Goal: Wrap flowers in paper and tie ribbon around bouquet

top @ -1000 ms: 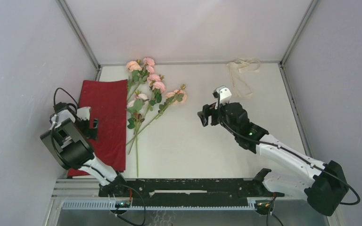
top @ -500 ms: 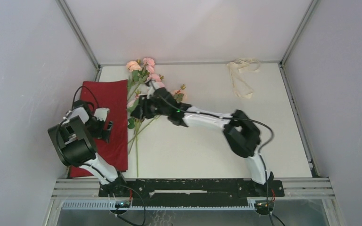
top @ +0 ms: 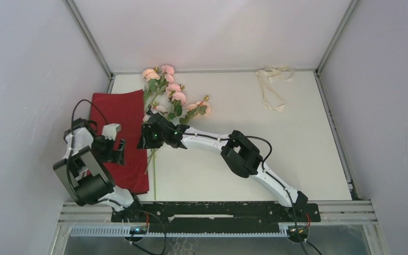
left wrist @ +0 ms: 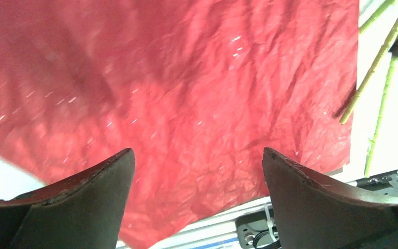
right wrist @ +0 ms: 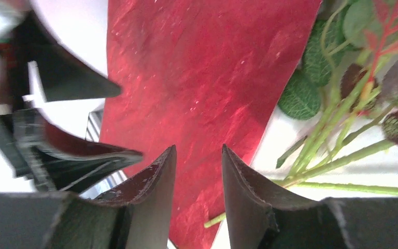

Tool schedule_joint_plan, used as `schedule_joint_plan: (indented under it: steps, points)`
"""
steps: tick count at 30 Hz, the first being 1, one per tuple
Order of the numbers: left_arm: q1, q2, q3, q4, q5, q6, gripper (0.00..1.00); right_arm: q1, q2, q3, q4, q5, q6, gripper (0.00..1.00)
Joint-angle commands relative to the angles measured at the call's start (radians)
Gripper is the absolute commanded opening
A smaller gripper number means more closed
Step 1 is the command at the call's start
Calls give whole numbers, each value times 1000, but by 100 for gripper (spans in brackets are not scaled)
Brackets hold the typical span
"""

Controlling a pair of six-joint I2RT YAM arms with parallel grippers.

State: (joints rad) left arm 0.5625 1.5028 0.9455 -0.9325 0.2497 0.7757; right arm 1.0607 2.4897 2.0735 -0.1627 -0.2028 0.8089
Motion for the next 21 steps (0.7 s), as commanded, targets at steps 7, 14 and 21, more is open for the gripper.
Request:
schedule_joint_plan:
  steps: [7, 14, 21]
  points:
    - [221, 96, 165, 88, -103, -51, 99, -11, 105, 124, -88, 71, 33, 49]
    - [238, 186, 152, 173, -148, -56, 99, -6, 138, 139, -105, 85, 42, 54]
    - [225, 222, 125, 167, -74, -29, 95, -13, 185, 200, -59, 9, 76, 56]
